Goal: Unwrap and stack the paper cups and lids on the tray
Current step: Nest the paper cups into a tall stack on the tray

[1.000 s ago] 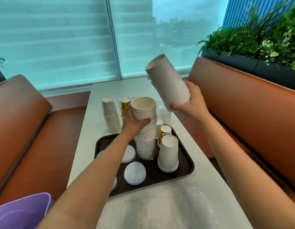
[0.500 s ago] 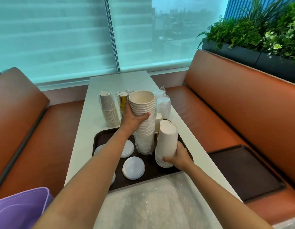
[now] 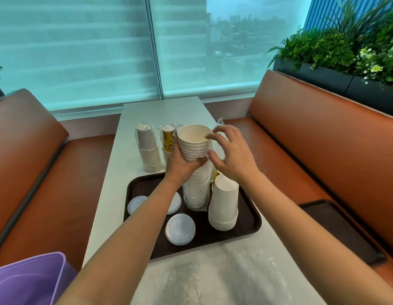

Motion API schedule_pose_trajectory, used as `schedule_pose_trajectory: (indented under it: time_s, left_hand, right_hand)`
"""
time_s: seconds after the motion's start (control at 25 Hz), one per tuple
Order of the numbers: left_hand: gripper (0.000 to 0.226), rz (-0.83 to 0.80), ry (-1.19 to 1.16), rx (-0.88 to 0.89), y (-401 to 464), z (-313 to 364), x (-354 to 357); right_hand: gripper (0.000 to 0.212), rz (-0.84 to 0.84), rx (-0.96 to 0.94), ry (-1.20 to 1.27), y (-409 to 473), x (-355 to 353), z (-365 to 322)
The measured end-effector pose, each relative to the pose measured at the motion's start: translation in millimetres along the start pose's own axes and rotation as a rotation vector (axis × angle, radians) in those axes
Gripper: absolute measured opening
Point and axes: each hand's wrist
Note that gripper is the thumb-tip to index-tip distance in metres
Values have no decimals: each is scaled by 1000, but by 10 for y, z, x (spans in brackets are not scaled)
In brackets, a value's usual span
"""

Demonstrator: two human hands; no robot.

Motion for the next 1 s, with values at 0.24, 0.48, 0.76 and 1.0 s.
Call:
schedule_pose_trajectory:
  time_s: [0.24,0.48,0.76,1.0]
  left_hand:
    - [100,-29,30,-28,-7,51,-33]
    - [102,-49,17,-38,6,26,-28]
    - [98,-47,35,-39,-15,62,-16]
    - [98,-48,92,-38,-35,120,9]
  right_hand:
    - [60,-876,-99,-229,708,-80,-160]
    - [67,-847,-348,-437,1009,-185,-293]
    - [58,-901,-451,-719,1112,-182,-236]
    - [49,-893,-639,-718,1087,-254,-71]
Point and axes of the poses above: each hand's wrist, its own y-axis towards the middle knuckle, its own x-axis out of the palm, z = x × y, and after that the axes turned 9 degrees about -x, right-handed
